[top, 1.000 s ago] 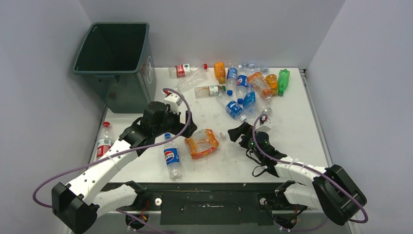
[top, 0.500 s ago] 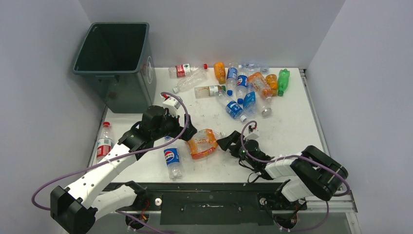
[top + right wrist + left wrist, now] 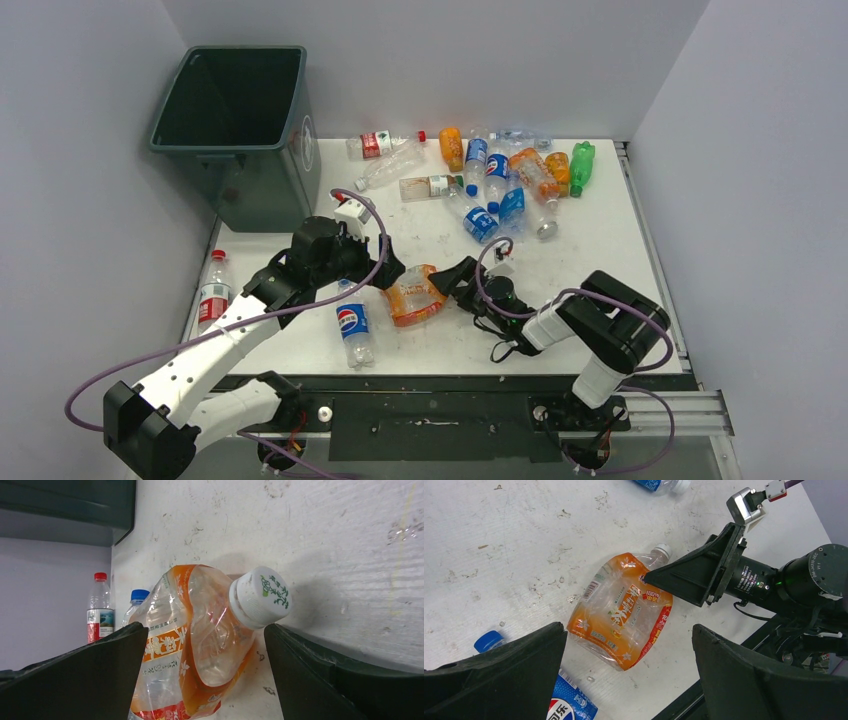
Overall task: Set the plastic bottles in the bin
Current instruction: Pick up the plastic bottle at the center of the board.
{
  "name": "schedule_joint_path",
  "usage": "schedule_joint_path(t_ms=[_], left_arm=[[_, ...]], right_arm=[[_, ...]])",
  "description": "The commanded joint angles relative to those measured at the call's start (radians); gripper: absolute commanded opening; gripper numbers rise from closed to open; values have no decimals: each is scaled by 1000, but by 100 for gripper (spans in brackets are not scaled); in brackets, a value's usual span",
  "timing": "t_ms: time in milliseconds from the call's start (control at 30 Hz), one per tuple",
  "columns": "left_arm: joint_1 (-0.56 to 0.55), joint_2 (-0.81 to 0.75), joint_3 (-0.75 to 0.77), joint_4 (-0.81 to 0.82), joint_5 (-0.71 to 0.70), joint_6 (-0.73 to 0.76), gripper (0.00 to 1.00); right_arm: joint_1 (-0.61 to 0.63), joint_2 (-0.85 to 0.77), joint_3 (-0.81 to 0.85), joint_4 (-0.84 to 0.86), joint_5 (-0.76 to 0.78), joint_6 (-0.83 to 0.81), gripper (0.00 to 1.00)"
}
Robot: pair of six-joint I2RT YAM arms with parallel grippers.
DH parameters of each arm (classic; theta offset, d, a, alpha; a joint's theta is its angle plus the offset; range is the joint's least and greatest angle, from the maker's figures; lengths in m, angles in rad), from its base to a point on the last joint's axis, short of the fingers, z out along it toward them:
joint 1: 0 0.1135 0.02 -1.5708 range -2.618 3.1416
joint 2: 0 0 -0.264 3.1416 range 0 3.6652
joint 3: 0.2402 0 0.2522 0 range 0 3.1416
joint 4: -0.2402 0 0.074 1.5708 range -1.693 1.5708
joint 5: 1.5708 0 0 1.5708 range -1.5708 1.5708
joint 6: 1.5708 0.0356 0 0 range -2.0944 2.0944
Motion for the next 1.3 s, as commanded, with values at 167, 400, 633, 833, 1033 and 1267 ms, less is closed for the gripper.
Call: schedule_joint_path(t_ms=[167, 400, 633, 833, 1033, 1267], left_arm=[[-7, -19, 11, 52, 6, -5, 96], [-8, -22, 11, 51, -2, -4, 96], [-11, -56, -4, 65, -45, -9, 96], [-12, -185, -141, 304, 34, -32, 96], [-10, -179, -179, 484, 344, -112, 96], [-11, -107, -169, 577, 537, -185, 96]], right_arm=[[44, 48, 22, -33, -24, 35, 65], [46, 22, -6, -23, -25, 14, 30], [25, -233, -37, -179, 6, -153, 5], [4, -618, 74, -572, -87, -530, 5], [25, -767, 262, -861, -354, -790, 5], [136, -808, 352, -955, -398, -908, 5]])
